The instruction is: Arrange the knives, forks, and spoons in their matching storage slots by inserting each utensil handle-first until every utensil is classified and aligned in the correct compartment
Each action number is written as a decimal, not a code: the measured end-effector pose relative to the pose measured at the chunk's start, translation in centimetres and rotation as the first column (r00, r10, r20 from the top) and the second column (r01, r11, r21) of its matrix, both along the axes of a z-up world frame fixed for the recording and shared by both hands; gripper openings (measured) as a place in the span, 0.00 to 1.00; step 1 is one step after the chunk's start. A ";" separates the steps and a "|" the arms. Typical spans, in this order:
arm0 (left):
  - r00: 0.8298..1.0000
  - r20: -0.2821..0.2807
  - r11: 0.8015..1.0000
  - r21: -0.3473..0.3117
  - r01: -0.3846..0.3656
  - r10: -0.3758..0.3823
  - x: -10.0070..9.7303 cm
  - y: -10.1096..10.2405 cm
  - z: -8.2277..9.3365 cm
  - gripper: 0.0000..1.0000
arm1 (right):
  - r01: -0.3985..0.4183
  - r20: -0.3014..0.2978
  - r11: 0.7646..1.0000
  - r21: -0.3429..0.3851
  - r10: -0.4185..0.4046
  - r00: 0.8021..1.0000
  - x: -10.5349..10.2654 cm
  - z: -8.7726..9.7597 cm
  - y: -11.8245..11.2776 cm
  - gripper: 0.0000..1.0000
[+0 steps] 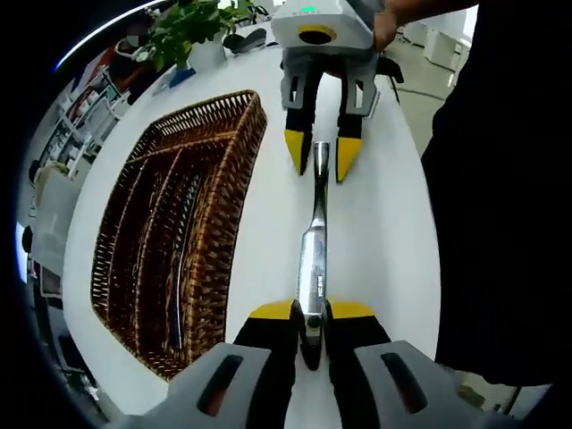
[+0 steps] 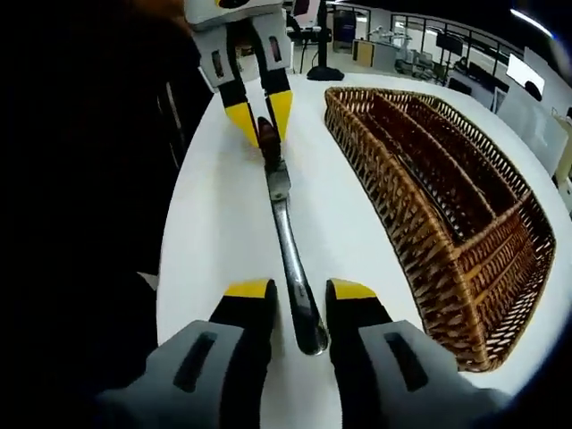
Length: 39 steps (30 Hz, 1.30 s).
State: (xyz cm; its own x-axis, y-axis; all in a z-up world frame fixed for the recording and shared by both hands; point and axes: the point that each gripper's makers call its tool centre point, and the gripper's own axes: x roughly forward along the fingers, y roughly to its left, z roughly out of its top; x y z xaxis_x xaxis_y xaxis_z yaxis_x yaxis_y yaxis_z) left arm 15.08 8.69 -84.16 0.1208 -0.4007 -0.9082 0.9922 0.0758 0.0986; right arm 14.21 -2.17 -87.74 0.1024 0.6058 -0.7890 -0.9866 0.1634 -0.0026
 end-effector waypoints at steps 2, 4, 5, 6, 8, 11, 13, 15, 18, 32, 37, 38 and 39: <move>1.000 0.008 1.000 0.009 0.020 -0.020 0.0 0.0 -0.1 0.10 | -0.057 0.017 0.998 0.019 0.057 0.998 0.0 0.5 0.7 0.11; 0.999 0.023 0.999 0.020 0.036 -0.036 0.1 0.1 -0.3 0.10 | -0.078 0.021 0.997 0.008 0.078 0.997 0.1 0.6 0.9 0.10; 0.999 0.020 0.999 0.020 0.035 -0.035 0.1 0.2 -0.3 0.10 | -0.083 0.012 0.997 0.000 0.083 0.996 0.3 0.7 0.9 0.09; 0.999 0.021 0.999 0.020 0.035 -0.036 0.2 0.2 -0.3 0.11 | -0.090 0.010 0.996 -0.003 0.090 0.996 0.3 0.5 0.9 0.08; 0.998 0.041 0.999 0.018 0.045 -0.046 0.5 0.3 -0.4 0.11 | -0.092 0.009 0.996 -0.012 0.092 0.996 0.3 0.4 0.9 0.07; 0.997 0.045 0.998 0.016 0.064 -0.065 0.4 0.3 -0.7 0.11 | -0.130 0.002 0.991 -0.027 0.130 0.991 -0.1 0.5 1.0 0.06; 0.996 0.041 0.997 0.026 0.073 -0.074 0.2 0.6 -1.2 0.15 | -0.156 0.018 0.987 -0.040 0.156 0.988 -0.3 0.4 0.9 0.06; 0.997 0.040 0.997 0.024 0.070 -0.071 0.1 0.8 -1.6 0.18 | -0.166 0.031 0.985 -0.042 0.167 0.985 -0.3 0.4 0.9 0.06; 0.999 0.033 0.999 0.011 0.041 -0.041 0.2 0.9 -1.8 0.23 | -0.175 0.029 0.983 -0.046 0.177 0.984 -0.7 0.3 0.9 0.06; 0.999 0.013 0.999 -0.012 0.036 -0.036 0.3 0.3 -3.0 0.27 | -0.040 -0.126 0.998 0.041 0.044 0.991 -1.0 0.3 0.6 0.05; 0.999 0.010 0.999 -0.017 0.047 -0.047 0.2 0.2 -3.1 0.28 | 0.019 -0.249 0.994 0.104 0.007 0.968 -1.9 0.8 1.1 0.06; 0.999 0.007 0.999 -0.018 0.046 -0.045 0.2 0.2 -3.1 0.28 | 0.034 -0.285 0.992 0.122 0.002 0.958 -2.2 1.0 1.3 0.06; 0.999 0.009 0.999 -0.020 0.049 -0.049 0.2 0.1 -3.1 0.28 | 0.047 -0.306 0.990 0.134 -0.004 0.952 -2.3 1.0 1.4 0.06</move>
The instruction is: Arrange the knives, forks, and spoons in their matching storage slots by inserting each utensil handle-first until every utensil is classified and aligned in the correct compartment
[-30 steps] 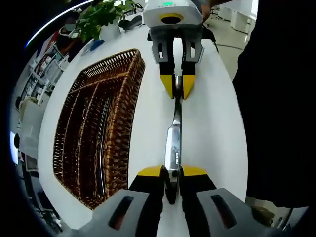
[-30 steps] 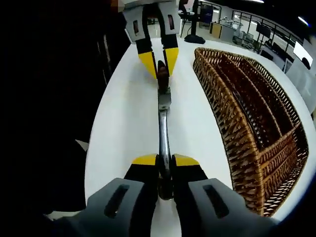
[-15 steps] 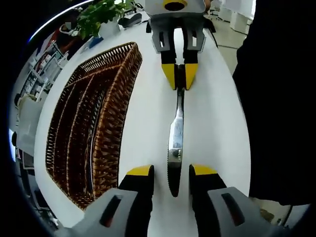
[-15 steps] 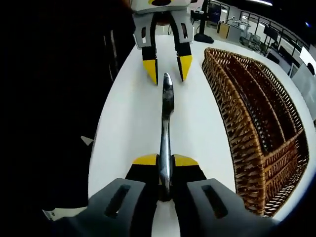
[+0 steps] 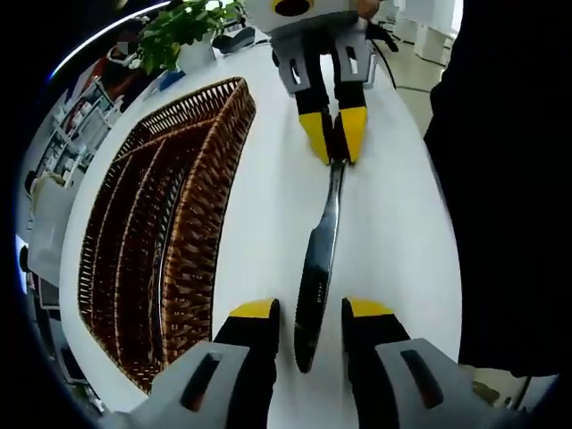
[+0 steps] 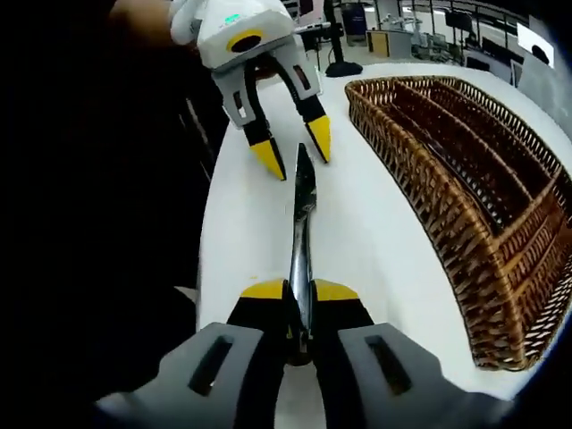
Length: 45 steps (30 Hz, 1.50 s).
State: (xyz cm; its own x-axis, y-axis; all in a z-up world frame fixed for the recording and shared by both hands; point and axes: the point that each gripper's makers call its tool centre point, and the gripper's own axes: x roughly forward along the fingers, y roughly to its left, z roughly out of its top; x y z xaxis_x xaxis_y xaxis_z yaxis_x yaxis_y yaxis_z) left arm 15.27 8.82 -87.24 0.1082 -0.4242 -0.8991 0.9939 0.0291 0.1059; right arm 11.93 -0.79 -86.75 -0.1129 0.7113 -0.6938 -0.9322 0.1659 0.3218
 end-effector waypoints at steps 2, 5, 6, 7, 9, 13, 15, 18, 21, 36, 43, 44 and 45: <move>0.999 0.030 1.000 -0.005 0.029 -0.029 0.1 -0.2 0.1 0.29 | 0.056 -0.086 0.997 0.058 -0.050 0.995 -0.3 0.4 0.5 0.06; 0.996 0.039 0.997 0.002 0.077 -0.077 -0.5 -0.3 0.1 0.26 | 0.094 -0.135 0.992 0.089 -0.082 0.988 -0.3 0.8 0.7 0.06; 0.992 0.070 0.994 0.002 0.105 -0.105 -0.3 -0.5 0.3 0.23 | 0.088 -0.129 0.992 0.092 -0.076 0.989 -0.2 0.9 0.6 0.06; 0.989 0.087 0.993 0.004 0.120 -0.120 -0.2 -0.5 0.4 0.20 | 0.083 -0.130 0.992 0.092 -0.071 0.989 -0.2 0.9 0.6 0.06; 0.989 0.101 0.994 0.010 0.112 -0.112 0.0 -0.4 0.5 0.13 | 0.065 -0.129 0.994 0.091 -0.053 0.990 -0.5 1.0 0.7 0.06; 0.978 0.135 0.987 0.017 0.157 -0.158 -0.1 -0.6 1.2 0.10 | 0.072 -0.152 0.992 0.099 -0.056 0.987 -0.4 1.4 0.6 0.07; 0.978 0.126 0.986 0.012 0.165 -0.165 -0.3 -0.6 1.4 0.07 | 0.076 -0.156 0.992 0.100 -0.059 0.986 -0.3 1.5 0.6 0.08; 0.976 0.105 0.982 0.003 0.190 -0.189 -0.7 -0.5 1.9 0.00 | 0.079 -0.139 0.992 0.096 -0.065 0.988 -0.2 1.6 0.5 0.00; 0.976 0.093 0.980 -0.018 0.200 -0.198 -0.9 -1.2 1.6 0.00 | 0.069 -0.065 0.995 0.075 -0.064 0.996 0.5 1.6 0.7 0.00; 0.992 0.028 0.992 -0.029 0.126 -0.125 -1.0 -0.7 2.3 0.00 | -0.085 0.203 0.994 -0.071 0.098 0.974 0.6 1.1 1.1 0.13; 0.995 0.013 0.992 -0.080 0.096 -0.096 -0.9 -1.2 3.1 0.00 | -0.109 0.286 0.984 -0.138 0.145 0.947 1.3 0.4 1.6 0.04; 0.995 0.016 0.992 -0.077 0.099 -0.098 -1.0 -1.1 3.2 0.00 | -0.098 0.275 0.984 -0.151 0.137 0.952 1.3 0.3 1.7 0.03; 0.995 0.019 0.992 -0.073 0.101 -0.100 -0.9 -1.0 3.1 0.00 | -0.109 0.282 0.983 -0.149 0.148 0.948 1.5 0.4 1.7 0.02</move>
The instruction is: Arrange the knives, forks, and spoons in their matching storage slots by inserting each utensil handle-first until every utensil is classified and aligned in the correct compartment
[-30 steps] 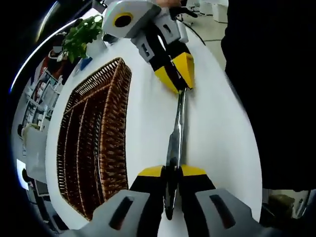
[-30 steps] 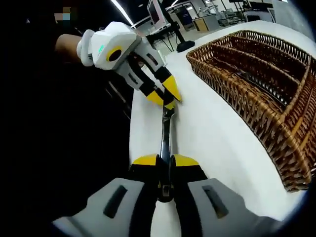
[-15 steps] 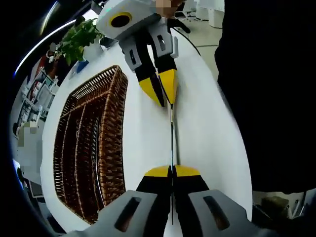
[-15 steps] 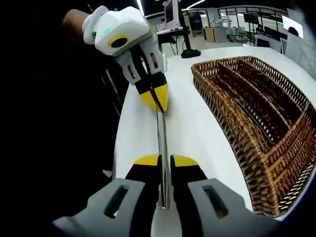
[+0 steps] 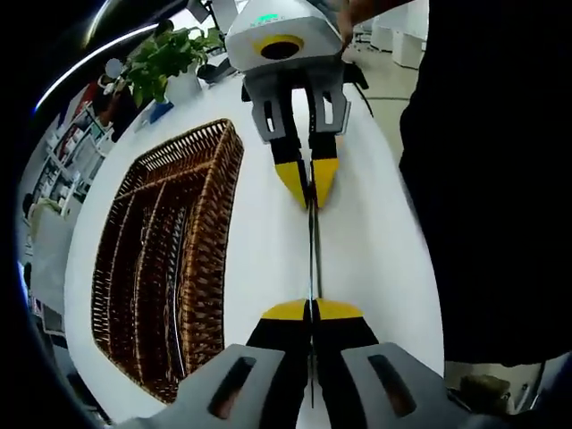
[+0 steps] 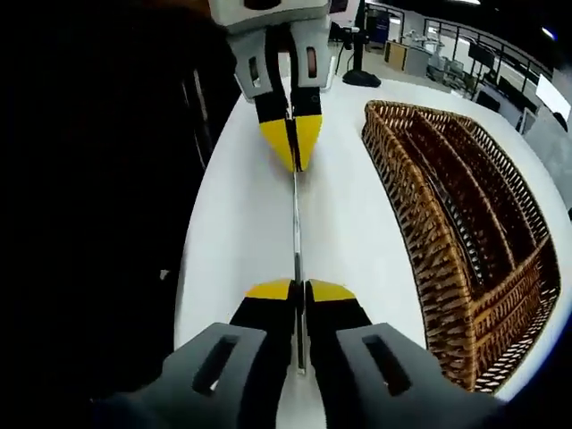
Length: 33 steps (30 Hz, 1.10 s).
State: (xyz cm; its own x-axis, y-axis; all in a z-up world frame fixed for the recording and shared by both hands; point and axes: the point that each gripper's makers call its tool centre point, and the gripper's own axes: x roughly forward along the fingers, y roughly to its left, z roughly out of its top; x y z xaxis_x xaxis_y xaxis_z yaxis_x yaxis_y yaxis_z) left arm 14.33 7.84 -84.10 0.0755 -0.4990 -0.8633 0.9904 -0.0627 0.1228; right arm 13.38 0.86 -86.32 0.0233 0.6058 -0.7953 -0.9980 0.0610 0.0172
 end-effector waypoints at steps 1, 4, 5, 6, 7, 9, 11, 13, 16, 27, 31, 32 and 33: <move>1.000 -0.003 1.000 -0.004 -0.005 0.005 0.0 0.1 0.1 0.00 | 0.001 -0.001 1.000 -0.006 -0.001 1.000 0.0 0.0 0.0 0.01; 1.000 0.014 1.000 -0.009 0.000 0.000 0.0 0.0 0.2 0.00 | -0.020 0.033 0.999 -0.034 0.021 0.999 0.3 0.4 -0.1 0.00; 1.000 0.016 1.000 -0.012 -0.005 0.005 0.1 0.1 0.3 0.00 | -0.018 0.037 0.999 -0.039 0.020 0.999 0.4 0.5 -0.1 0.00; 0.998 -0.019 0.998 -0.032 -0.057 0.057 0.0 0.0 0.5 0.00 | -0.038 0.057 0.998 -0.050 0.040 0.998 0.5 0.8 -0.3 0.00; 0.996 -0.034 0.995 -0.038 -0.089 0.087 0.0 0.1 0.7 0.00 | -0.045 0.072 0.998 -0.048 0.048 0.996 0.7 1.1 -0.2 0.00; 0.998 0.013 0.996 -0.061 -0.061 0.062 0.6 0.2 1.6 0.01 | -0.046 0.106 0.998 -0.041 0.050 0.993 1.1 2.2 -0.3 0.00; 0.993 0.008 0.989 -0.095 -0.116 0.117 1.1 0.2 2.7 0.07 | -0.052 0.141 0.998 -0.028 0.055 0.988 1.5 3.7 -0.2 0.00; 0.987 0.032 0.980 -0.132 -0.150 0.155 2.0 0.2 4.1 0.12 | -0.071 0.207 0.997 -0.038 0.077 0.975 2.0 5.3 -0.1 0.00; 0.976 0.058 0.963 -0.183 -0.198 0.212 3.1 0.1 5.9 0.21 | -0.068 0.264 0.997 -0.047 0.078 0.961 2.5 7.3 -0.1 0.00; 0.881 -0.002 0.798 -0.424 -0.429 0.473 6.4 1.7 13.6 0.58 | -0.066 0.464 0.995 -0.072 0.092 0.881 4.3 14.2 -1.0 0.00; 0.833 -0.045 0.716 -0.486 -0.501 0.552 7.2 3.1 16.0 0.71 | -0.040 0.520 0.996 -0.080 0.076 0.851 4.9 16.2 -1.7 0.00; 0.819 -0.056 0.695 -0.499 -0.518 0.571 7.4 3.6 16.6 0.73 | -0.032 0.533 0.996 -0.078 0.069 0.843 5.0 16.7 -1.8 0.00; 0.805 -0.067 0.672 -0.511 -0.535 0.590 7.6 4.0 17.2 0.74 | -0.024 0.546 0.997 -0.077 0.062 0.835 5.2 17.2 -2.0 0.00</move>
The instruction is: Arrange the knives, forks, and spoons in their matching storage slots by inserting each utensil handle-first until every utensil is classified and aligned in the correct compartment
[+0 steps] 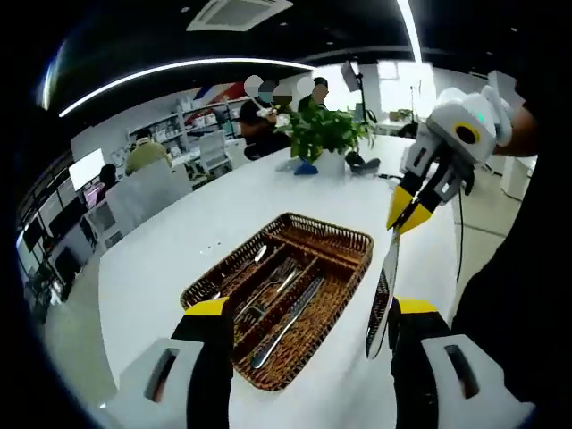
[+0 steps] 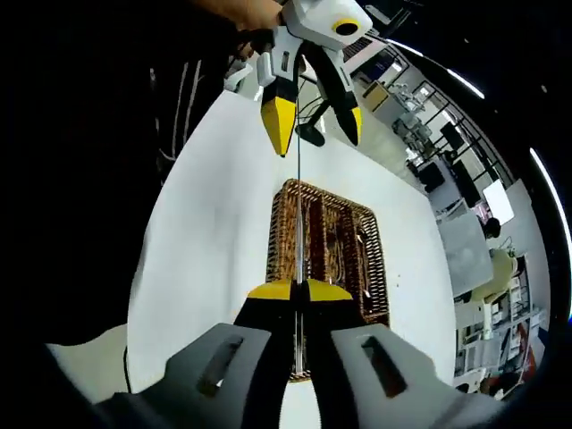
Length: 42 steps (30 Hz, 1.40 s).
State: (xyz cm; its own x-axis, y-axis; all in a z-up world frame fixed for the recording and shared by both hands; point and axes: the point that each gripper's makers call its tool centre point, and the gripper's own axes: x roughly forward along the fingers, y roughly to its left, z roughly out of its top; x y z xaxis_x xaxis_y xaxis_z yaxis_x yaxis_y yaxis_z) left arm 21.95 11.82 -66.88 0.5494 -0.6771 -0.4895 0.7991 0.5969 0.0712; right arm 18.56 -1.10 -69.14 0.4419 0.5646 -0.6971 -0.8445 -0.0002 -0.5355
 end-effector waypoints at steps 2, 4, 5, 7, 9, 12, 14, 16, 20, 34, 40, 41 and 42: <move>0.997 0.001 0.995 -0.057 -0.079 0.079 0.3 1.7 2.0 0.76 | 0.027 0.048 1.000 0.007 -0.027 0.998 0.6 1.6 -0.4 0.00; 0.990 -0.016 0.984 -0.112 -0.138 0.137 0.3 2.9 3.6 0.86 | 0.068 0.083 0.997 0.037 -0.071 0.994 1.2 3.1 -0.6 0.00; 0.988 -0.019 0.982 -0.116 -0.152 0.151 0.1 3.4 4.2 0.91 | 0.085 0.103 0.995 0.044 -0.090 0.991 1.5 3.8 -0.8 0.00; 0.986 0.002 0.980 -0.110 -0.163 0.165 -0.1 4.2 5.2 1.00 | 0.083 0.156 0.996 0.040 -0.088 0.984 2.0 5.1 -0.9 0.00; 0.985 0.010 0.979 -0.110 -0.171 0.173 -0.5 4.9 6.1 0.99 | 0.081 0.180 0.996 0.049 -0.088 0.980 2.2 6.5 -0.9 0.00; 0.982 0.012 0.974 -0.124 -0.187 0.190 -0.6 5.6 7.2 0.99 | 0.079 0.224 0.994 0.078 -0.094 0.970 2.7 8.8 -0.9 0.00; 0.979 0.009 0.971 -0.132 -0.201 0.204 -0.7 6.0 7.6 0.99 | 0.081 0.229 0.993 0.091 -0.100 0.968 2.8 9.4 -0.9 0.00; 0.973 0.026 0.963 -0.149 -0.224 0.231 -0.6 6.9 8.2 0.99 | 0.095 0.232 0.990 0.103 -0.117 0.966 3.4 9.6 -1.0 0.00; 0.965 0.019 0.952 -0.174 -0.253 0.260 -0.3 8.1 8.3 0.99 | 0.112 0.232 0.990 0.086 -0.129 0.964 4.1 9.0 -1.3 0.00; 0.954 0.027 0.940 -0.180 -0.290 0.299 -0.1 9.5 8.8 1.00 | 0.125 0.242 0.990 0.059 -0.136 0.961 5.4 8.8 -0.4 0.00; 0.950 0.025 0.936 -0.178 -0.303 0.313 0.4 10.3 9.1 1.00 | 0.113 0.260 0.992 0.046 -0.121 0.958 6.8 9.1 0.5 0.00; 0.949 0.023 0.935 -0.179 -0.305 0.314 0.5 10.5 9.1 0.99 | 0.108 0.273 0.993 0.037 -0.114 0.955 7.1 9.2 0.5 0.00; 0.948 0.021 0.933 -0.184 -0.309 0.318 0.6 10.6 9.2 0.99 | 0.104 0.277 0.994 0.034 -0.109 0.955 7.5 9.2 0.6 0.00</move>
